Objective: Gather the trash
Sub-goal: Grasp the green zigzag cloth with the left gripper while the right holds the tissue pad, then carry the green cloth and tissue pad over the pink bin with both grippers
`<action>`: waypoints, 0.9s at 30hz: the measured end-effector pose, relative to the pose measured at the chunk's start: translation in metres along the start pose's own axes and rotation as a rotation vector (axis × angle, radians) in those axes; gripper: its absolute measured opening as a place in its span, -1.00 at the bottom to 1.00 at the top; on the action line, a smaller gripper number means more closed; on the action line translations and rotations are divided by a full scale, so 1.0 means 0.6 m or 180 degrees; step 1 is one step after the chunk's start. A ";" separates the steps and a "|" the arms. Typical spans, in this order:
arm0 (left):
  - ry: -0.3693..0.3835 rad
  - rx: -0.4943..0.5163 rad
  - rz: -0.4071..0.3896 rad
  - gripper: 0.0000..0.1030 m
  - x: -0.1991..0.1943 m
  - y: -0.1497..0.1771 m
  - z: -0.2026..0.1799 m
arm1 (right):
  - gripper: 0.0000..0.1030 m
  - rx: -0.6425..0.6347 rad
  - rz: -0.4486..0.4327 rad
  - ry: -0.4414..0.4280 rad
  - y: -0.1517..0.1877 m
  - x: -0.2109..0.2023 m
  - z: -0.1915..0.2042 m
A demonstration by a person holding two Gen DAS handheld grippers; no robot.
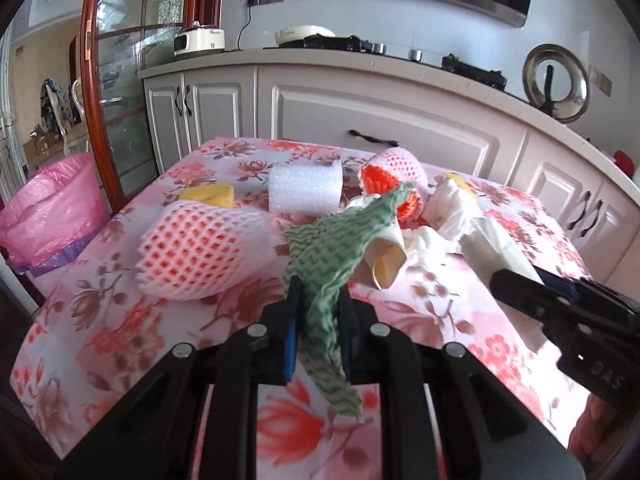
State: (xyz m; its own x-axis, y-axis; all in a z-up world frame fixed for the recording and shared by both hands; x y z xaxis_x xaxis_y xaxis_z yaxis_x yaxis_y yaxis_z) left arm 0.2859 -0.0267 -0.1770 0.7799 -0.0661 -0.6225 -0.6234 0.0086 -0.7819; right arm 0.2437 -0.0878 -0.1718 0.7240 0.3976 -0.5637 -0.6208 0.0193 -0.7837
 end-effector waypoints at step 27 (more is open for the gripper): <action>-0.0382 -0.0364 -0.0502 -0.68 -0.228 0.022 0.273 | -0.35 -0.0778 -0.0102 -0.0608 -0.058 0.025 0.338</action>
State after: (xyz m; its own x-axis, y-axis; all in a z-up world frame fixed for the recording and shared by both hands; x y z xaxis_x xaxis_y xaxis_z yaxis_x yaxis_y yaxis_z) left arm 0.1804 0.1459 -0.1082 0.8651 0.0616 -0.4977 -0.4902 -0.1061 -0.8651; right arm 0.2150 0.1032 -0.1001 0.6581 0.5661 -0.4965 -0.4909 -0.1774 -0.8529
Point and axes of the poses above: each gripper's, at about its wrist camera, not at the fingertips, and x roughly the way its jaws point, z to its left, y to its underside, the point moved 9 cm from there along x, roughly the way its jaws point, and after that the axes turned 4 degrees about -y, right-handed, at the moved point
